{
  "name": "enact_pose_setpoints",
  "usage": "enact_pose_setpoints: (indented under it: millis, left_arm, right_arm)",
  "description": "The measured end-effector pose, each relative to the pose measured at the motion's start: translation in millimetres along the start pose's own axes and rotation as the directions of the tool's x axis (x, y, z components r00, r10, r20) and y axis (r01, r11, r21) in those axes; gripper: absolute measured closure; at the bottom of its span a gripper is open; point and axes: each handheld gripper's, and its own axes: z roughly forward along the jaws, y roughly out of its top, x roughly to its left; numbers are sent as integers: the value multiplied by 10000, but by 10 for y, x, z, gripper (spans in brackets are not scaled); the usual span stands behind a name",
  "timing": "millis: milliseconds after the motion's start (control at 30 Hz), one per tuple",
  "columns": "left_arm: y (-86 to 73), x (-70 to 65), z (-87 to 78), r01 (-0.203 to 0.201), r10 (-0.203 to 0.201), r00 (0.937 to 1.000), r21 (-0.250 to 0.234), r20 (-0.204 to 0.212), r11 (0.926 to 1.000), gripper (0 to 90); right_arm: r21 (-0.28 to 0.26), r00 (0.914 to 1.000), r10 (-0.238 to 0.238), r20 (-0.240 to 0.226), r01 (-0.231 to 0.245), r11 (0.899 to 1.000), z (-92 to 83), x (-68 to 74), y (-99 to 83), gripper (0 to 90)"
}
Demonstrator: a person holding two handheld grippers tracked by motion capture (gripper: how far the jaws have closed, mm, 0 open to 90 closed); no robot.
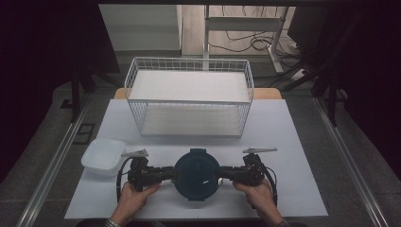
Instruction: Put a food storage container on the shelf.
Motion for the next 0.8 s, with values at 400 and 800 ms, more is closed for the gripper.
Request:
enact_pose_setpoints:
  millis: [400, 800]
  left_arm:
    - [19, 51, 0, 648, -648, 9978, 1, 119, 9979, 584]
    - [443, -103, -52, 63, -67, 9999, -284, -138, 9996, 572]
  right_arm:
    - [163, 9995, 197, 234, -201, 9997, 3, 58, -19, 566]
    - [-443, 9974, -550, 464, 571, 9974, -184, 202, 384, 571]
